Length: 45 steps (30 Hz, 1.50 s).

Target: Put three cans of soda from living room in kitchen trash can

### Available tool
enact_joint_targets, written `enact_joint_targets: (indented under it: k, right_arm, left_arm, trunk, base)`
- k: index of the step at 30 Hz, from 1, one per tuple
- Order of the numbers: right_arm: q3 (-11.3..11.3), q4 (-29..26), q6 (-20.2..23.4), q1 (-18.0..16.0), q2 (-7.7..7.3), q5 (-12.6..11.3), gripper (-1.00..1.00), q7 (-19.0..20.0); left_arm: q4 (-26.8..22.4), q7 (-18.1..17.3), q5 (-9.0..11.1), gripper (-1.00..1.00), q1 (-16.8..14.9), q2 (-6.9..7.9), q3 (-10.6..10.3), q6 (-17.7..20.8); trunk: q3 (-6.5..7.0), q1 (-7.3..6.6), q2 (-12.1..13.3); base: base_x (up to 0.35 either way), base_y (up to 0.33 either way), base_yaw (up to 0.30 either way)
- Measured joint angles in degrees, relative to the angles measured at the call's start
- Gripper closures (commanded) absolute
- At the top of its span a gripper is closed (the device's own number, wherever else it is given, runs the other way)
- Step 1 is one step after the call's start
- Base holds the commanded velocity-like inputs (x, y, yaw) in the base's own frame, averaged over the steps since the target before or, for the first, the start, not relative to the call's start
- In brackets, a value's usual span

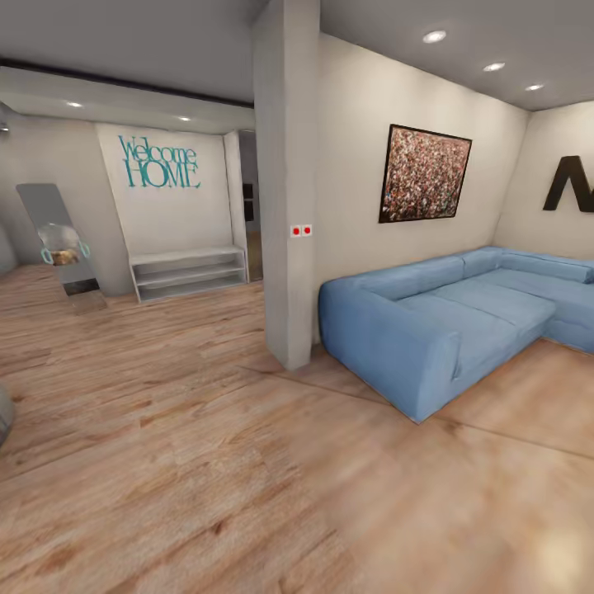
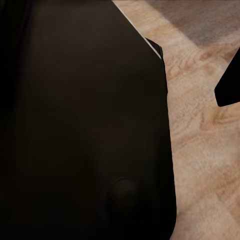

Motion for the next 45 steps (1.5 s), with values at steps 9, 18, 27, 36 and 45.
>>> enact_joint_targets:
  k: [9, 18, 27, 36, 45]
  right_arm:
    - [0.06, 0.10, -0.23, 0.17, -0.39, -0.24, -1.00, 0.59]
    - [0.06, 0.10, -0.23, 0.17, -0.39, -0.24, -1.00, 0.59]
    - [0.07, 0.04, -0.19, 0.17, 0.27, -0.21, -1.00, 0.54]
    - [-0.15, -0.38, -0.15, 0.17, 2.56, -0.16, -1.00, 0.40]
    - [-0.17, -0.94, -0.15, 0.17, 2.67, -0.15, -1.00, 0.40]
  left_arm:
    - [-0.11, 0.40, -0.10, -1.00, 0.25, 0.14, 0.09, 1.02]
    - [-0.11, 0.40, -0.10, -1.00, 0.25, 0.14, 0.09, 1.02]
    - [-0.28, 0.39, -0.21, -1.00, 0.25, 0.14, -0.22, 0.89]
    - [-0.60, 0.26, -0.40, -1.00, 0.27, 0.09, -0.81, 0.32]
    - [-1.27, 0.29, -0.42, -1.00, 0.32, 0.11, -0.88, -0.48]
  trunk:
    - [0.00, 0.00, 0.01]
    - [0.00, 0.00, 0.01]
    - [0.00, 0.00, 0.01]
    - [0.00, 0.00, 0.01]
    - [0.00, 0.00, 0.01]
  base:
    - [0.000, 0.000, 0.000]
    - [0.000, 0.000, 0.000]
    - [0.000, 0.000, 0.000]
    - [0.000, 0.000, 0.000]
    - [0.000, 0.000, 0.000]
